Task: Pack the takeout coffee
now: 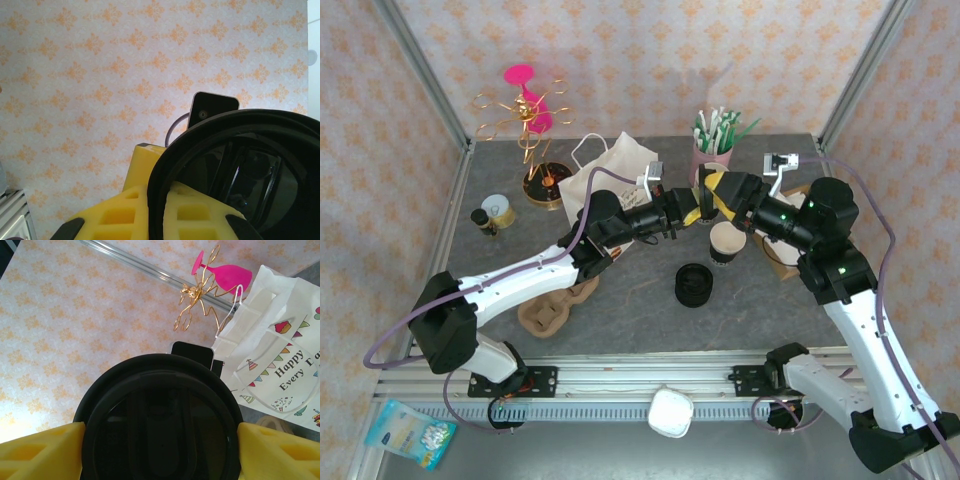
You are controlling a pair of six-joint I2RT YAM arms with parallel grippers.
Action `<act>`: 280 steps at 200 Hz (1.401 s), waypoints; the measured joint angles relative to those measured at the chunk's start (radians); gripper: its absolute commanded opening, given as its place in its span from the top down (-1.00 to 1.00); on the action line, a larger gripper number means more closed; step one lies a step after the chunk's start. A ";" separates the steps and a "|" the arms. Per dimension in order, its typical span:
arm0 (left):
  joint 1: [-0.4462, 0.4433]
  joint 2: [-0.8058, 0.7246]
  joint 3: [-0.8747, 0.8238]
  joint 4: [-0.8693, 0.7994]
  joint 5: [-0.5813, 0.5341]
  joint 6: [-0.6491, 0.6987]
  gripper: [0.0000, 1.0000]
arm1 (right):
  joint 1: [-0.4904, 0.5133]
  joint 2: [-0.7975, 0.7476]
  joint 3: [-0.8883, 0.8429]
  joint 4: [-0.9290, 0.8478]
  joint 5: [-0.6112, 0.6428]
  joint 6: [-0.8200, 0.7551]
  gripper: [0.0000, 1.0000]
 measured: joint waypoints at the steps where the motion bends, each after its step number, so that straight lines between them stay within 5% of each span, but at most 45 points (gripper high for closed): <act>1: 0.000 0.000 0.000 0.000 0.000 0.000 0.79 | 0.000 0.000 0.000 0.000 0.000 0.000 -0.48; 91: 0.000 0.000 0.000 -0.008 -0.001 0.007 0.75 | 0.000 0.000 0.000 -0.005 0.002 0.000 -0.42; 214: 0.018 -0.015 0.005 -0.098 -0.014 0.059 0.40 | 0.000 0.001 0.016 -0.058 0.037 -0.026 -0.42; 280: 0.048 -0.127 -0.004 -0.261 -0.111 0.166 0.37 | 0.000 0.035 0.111 -0.220 0.176 -0.131 -0.41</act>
